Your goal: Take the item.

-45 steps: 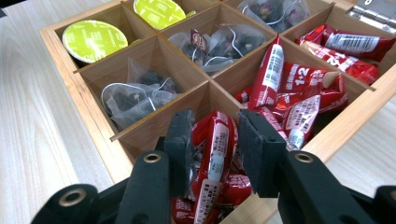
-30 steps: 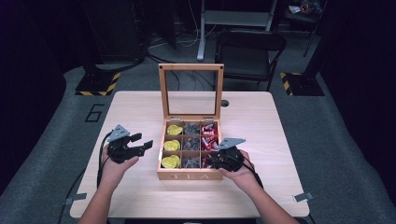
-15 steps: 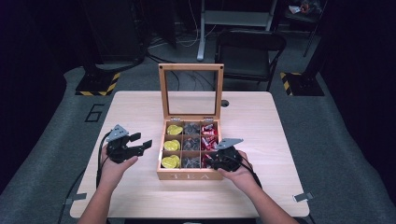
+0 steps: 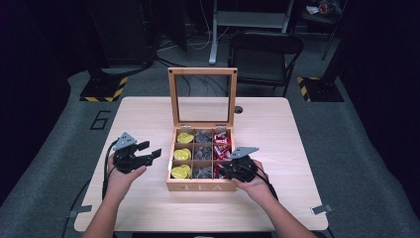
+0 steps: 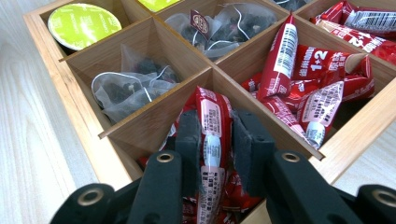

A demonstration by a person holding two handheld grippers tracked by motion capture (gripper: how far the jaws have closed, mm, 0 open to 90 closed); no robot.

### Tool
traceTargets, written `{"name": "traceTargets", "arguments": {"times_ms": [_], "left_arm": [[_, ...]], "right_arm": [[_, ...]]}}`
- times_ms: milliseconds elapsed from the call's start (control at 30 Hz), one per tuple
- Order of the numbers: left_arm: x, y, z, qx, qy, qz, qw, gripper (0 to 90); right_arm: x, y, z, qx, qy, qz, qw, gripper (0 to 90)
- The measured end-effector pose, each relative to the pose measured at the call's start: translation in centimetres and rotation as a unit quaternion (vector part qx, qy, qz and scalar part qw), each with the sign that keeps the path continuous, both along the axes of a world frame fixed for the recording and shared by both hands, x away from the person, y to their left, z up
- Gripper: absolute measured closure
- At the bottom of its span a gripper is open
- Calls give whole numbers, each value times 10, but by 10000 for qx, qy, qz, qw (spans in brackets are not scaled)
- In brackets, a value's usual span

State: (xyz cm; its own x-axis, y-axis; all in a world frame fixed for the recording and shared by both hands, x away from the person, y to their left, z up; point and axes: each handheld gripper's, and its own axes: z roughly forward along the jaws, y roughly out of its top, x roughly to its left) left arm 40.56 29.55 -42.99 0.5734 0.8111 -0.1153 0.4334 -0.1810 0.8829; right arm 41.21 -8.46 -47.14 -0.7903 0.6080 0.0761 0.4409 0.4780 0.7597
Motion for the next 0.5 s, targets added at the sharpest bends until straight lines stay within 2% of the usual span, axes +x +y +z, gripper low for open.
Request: {"name": "traceTargets", "arguments": {"times_ms": [500], "left_arm": [[0, 0, 0, -9, -23, 20, 10000, 368]], "right_arm": [[-5, 1, 3, -1, -108, 115, 9999, 771]]}}
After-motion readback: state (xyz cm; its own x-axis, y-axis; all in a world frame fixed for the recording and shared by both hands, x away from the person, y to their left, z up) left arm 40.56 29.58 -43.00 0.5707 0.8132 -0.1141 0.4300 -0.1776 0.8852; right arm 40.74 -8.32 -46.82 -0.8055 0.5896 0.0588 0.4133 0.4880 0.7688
